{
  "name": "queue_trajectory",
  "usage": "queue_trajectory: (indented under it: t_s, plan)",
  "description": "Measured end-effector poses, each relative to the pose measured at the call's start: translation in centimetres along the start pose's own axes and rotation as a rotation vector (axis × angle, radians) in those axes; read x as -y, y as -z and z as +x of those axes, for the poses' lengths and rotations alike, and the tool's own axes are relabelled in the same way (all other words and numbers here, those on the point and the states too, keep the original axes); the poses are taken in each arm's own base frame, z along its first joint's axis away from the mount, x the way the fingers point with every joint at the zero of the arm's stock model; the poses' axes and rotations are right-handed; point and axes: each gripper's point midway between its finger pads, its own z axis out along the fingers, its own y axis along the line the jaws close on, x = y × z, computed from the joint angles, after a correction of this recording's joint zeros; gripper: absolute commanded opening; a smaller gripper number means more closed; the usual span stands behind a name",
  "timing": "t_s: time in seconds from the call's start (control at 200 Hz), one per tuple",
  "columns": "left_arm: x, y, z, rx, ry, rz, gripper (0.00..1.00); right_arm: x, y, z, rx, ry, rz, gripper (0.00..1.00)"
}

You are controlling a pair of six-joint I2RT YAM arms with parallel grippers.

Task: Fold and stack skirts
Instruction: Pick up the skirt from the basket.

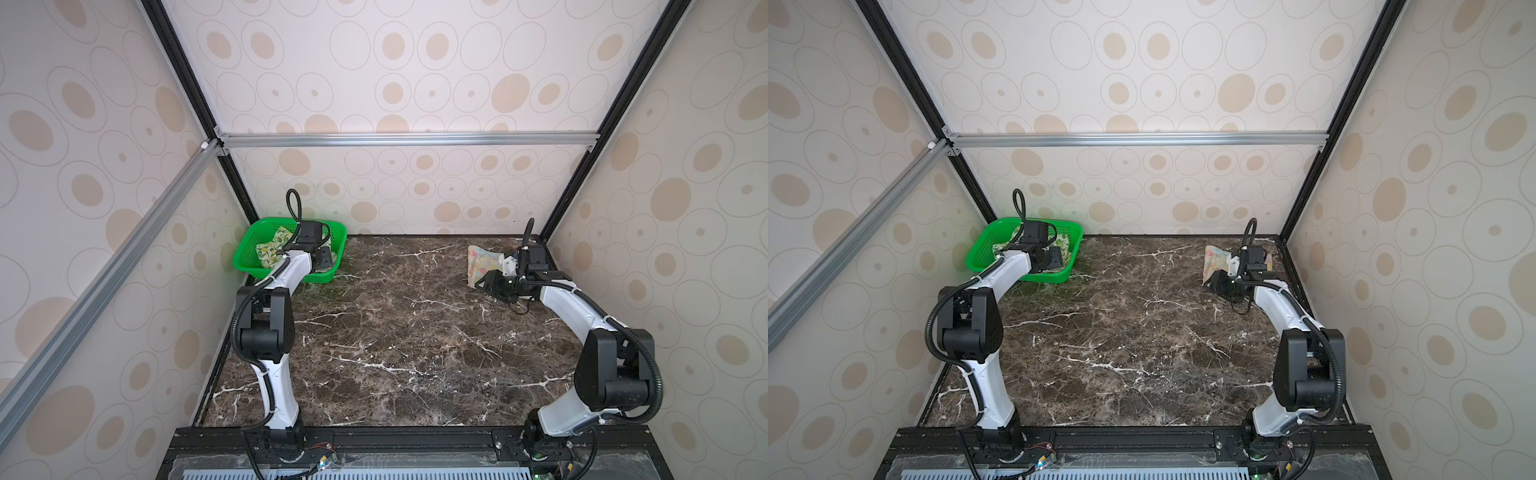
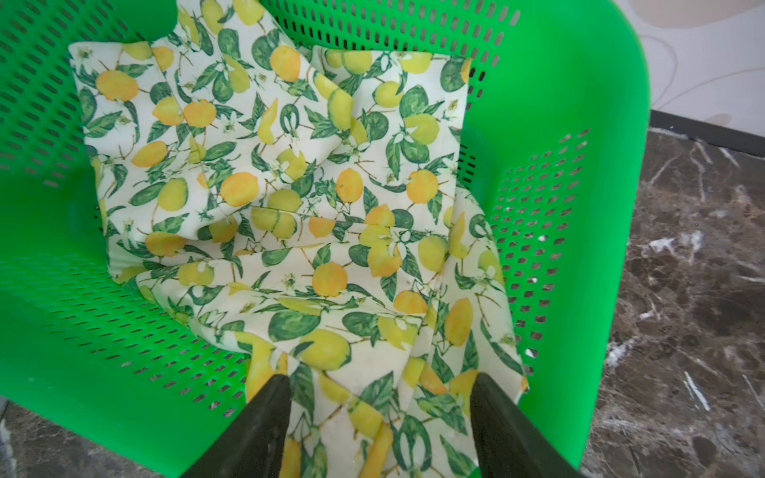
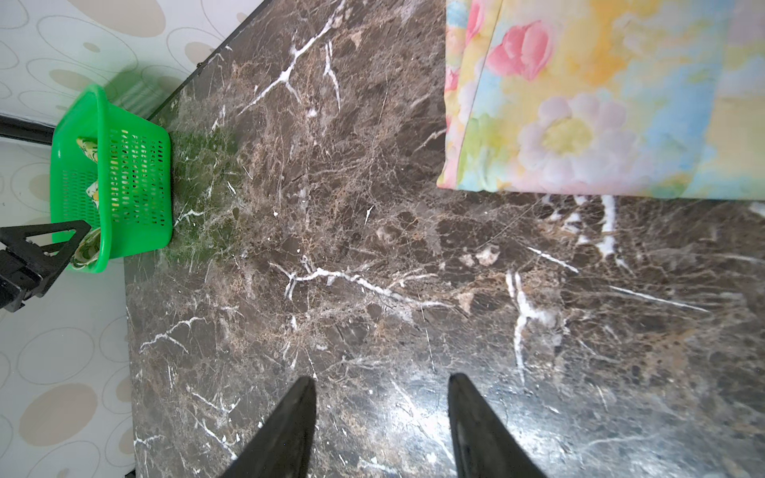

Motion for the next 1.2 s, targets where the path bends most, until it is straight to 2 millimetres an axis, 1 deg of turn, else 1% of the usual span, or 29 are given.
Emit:
queue_trajectory:
  t_s: [0.135,0.335,0.455,0.515,0.61,0.82,0.85,0.935,1.01,1.095,1.155,1.2]
  plan:
    - [-0.8,0.0,0.1,-0.001,-0.029,-0.047,0.61,-0.2,0.0,0.0,-0.001,-0.006,-0.01,0.54]
    - [-1.2,0.0,0.3,-0.002,-0.05,-0.065,0.6,-0.4,-0.1,-0.1,0.0,-0.015,-0.023,0.54]
    - [-1.4,-0.1,1.8,-0.027,-0.062,-0.065,0.59,-0.5,-0.1,-0.2,0.003,-0.018,-0.026,0.54]
    - [-1.5,-0.1,1.9,-0.023,-0.066,-0.064,0.58,-0.5,-0.1,-0.2,0.005,-0.018,-0.027,0.54]
    - [-1.5,-0.2,1.9,-0.019,-0.071,-0.065,0.46,-0.6,-0.1,-0.3,0.008,-0.02,-0.032,0.54]
    - [-1.5,-0.3,2.0,-0.013,-0.078,-0.066,0.05,-0.7,-0.1,-0.4,0.011,-0.025,-0.034,0.54]
    - [-1.5,-0.3,1.9,-0.013,-0.077,-0.067,0.0,-0.7,-0.1,-0.4,0.011,-0.025,-0.034,0.54]
    - [-1.5,-0.3,1.8,-0.009,-0.074,-0.065,0.0,-0.6,-0.1,-0.4,0.012,-0.024,-0.033,0.53]
    - [-1.4,0.0,1.2,0.003,-0.07,-0.062,0.0,-0.6,0.0,-0.4,0.014,-0.024,-0.031,0.53]
    - [-1.0,1.0,-0.7,0.043,-0.06,-0.049,0.0,-0.8,0.2,-0.5,0.021,-0.021,-0.031,0.54]
    - [-0.7,2.4,-2.8,0.095,-0.046,-0.03,0.0,-0.9,0.6,-0.6,0.029,-0.017,-0.032,0.53]
    - [-0.6,4.1,-4.4,0.142,-0.034,-0.011,0.0,-1.1,1.0,-0.7,0.039,-0.013,-0.034,0.54]
